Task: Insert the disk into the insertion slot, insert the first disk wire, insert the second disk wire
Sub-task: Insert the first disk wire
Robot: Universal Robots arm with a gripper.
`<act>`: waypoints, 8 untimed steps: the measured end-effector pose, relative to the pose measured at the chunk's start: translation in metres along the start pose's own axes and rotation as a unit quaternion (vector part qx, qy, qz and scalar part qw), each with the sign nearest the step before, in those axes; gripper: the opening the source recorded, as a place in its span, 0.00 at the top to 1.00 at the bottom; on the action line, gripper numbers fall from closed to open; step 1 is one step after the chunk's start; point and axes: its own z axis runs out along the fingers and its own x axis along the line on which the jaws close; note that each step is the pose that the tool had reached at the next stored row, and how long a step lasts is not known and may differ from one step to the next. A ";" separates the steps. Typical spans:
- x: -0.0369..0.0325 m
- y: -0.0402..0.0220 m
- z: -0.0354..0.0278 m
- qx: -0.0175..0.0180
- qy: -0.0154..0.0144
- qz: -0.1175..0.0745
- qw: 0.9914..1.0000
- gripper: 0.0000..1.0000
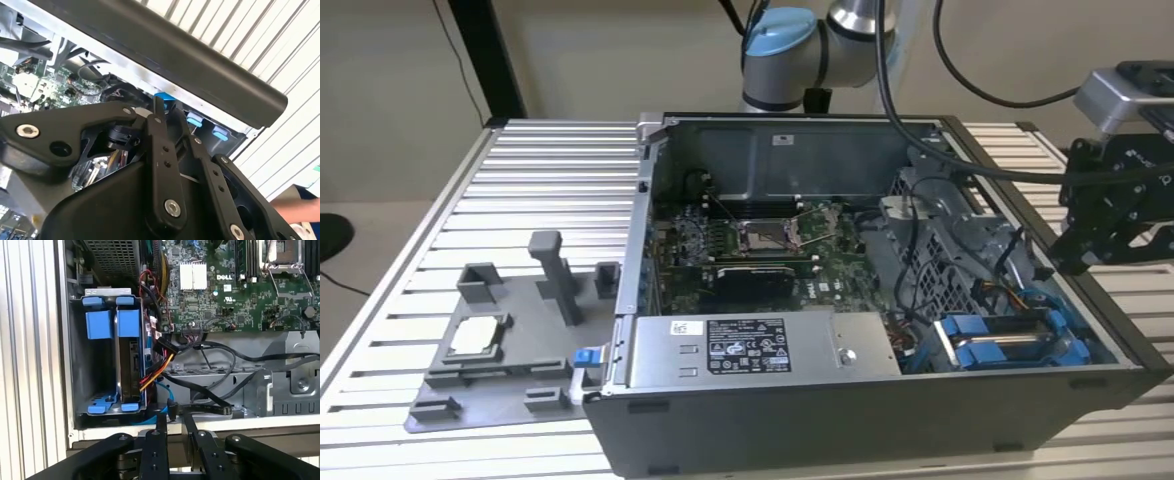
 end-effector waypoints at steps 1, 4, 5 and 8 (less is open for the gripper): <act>-0.0006 -0.0007 0.0004 0.000 0.004 0.000 1.000 0.00; -0.0007 -0.0010 0.0004 -0.001 0.006 0.000 1.000 0.00; -0.0007 -0.0010 0.0005 -0.002 0.006 0.000 1.000 0.00; -0.0007 -0.0020 0.0004 -0.003 0.006 0.000 1.000 1.00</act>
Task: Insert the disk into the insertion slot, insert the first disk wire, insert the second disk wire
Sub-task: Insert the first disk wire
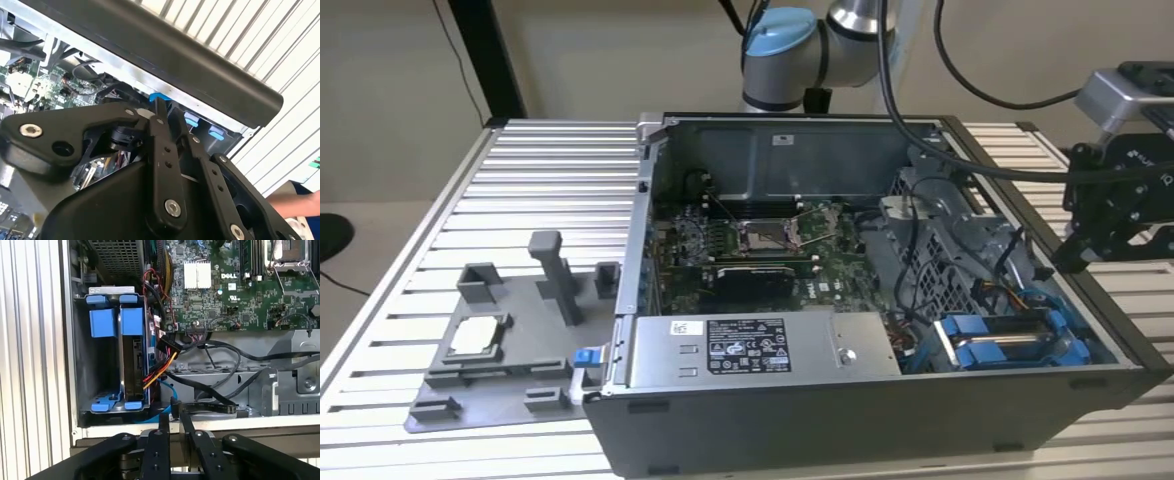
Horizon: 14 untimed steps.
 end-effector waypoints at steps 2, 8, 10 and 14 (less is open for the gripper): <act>-0.0002 -0.0047 0.0005 -0.005 0.000 0.000 1.000 1.00; -0.0005 -0.0091 0.0009 -0.020 0.001 0.001 1.000 1.00; -0.0004 -0.0095 0.0010 -0.021 0.002 0.001 1.000 0.00; -0.0004 -0.0106 0.0034 -0.030 0.003 0.001 1.000 0.00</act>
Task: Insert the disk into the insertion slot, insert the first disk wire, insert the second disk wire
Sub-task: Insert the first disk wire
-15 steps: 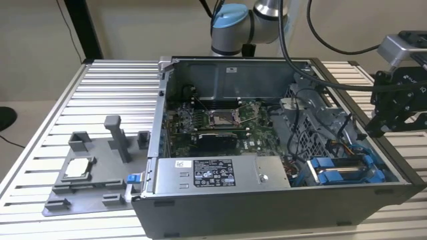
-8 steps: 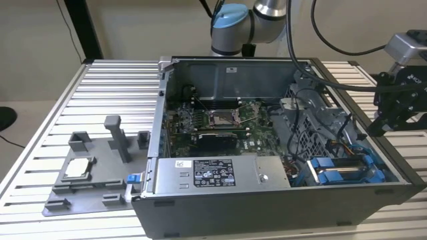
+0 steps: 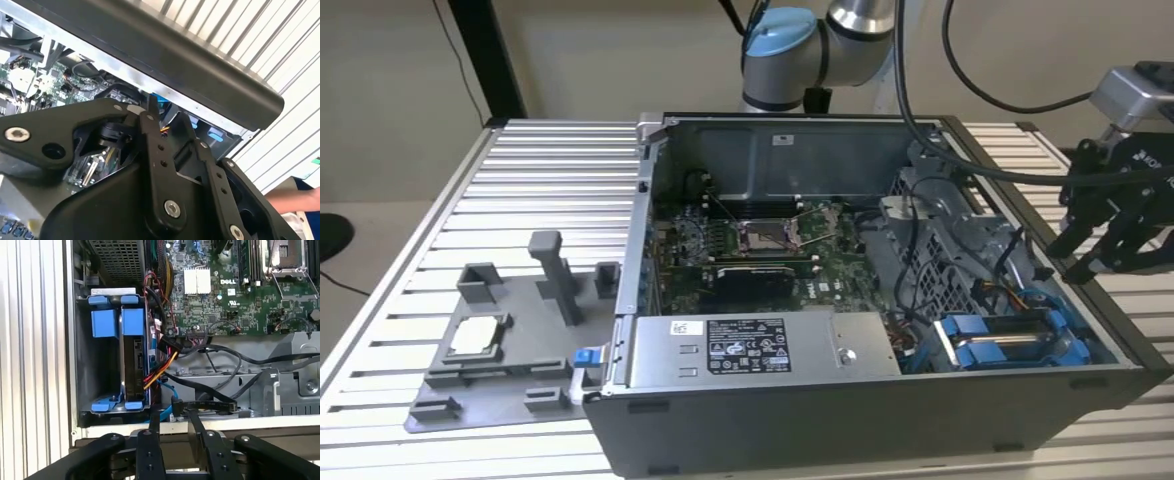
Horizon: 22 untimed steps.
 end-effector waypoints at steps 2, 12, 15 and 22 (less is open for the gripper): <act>0.0001 -0.0002 0.0015 -0.005 0.000 0.000 1.000 0.00; 0.0003 -0.0006 0.0065 -0.023 0.001 0.005 1.000 1.00; 0.0003 -0.0007 0.0066 -0.023 0.001 0.005 1.000 1.00; 0.0003 -0.0006 0.0063 -0.024 0.001 0.005 1.000 1.00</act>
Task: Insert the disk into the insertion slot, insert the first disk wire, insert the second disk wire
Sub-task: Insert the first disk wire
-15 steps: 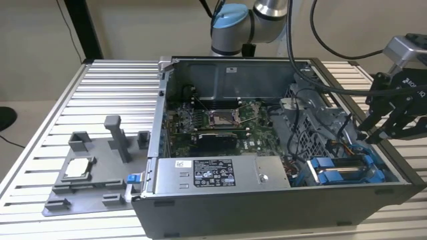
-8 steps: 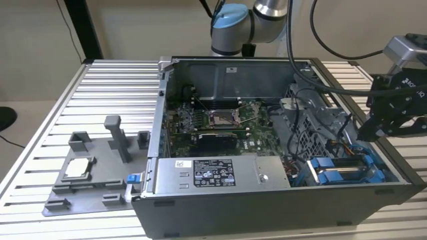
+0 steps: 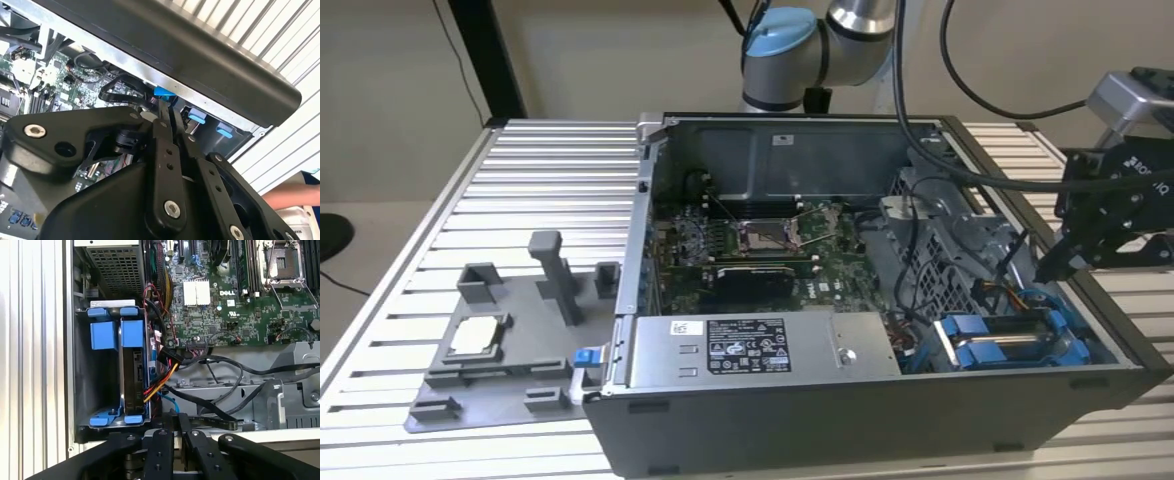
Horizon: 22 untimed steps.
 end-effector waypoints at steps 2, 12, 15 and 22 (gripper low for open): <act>-0.0002 0.0007 -0.0046 -0.001 0.000 0.000 1.000 1.00; 0.0055 0.0336 -0.0061 0.001 0.000 0.000 1.000 1.00; 0.0113 0.0396 -0.0054 0.002 0.000 0.000 1.000 1.00; 0.0301 0.0415 -0.0041 0.003 0.001 -0.002 1.000 1.00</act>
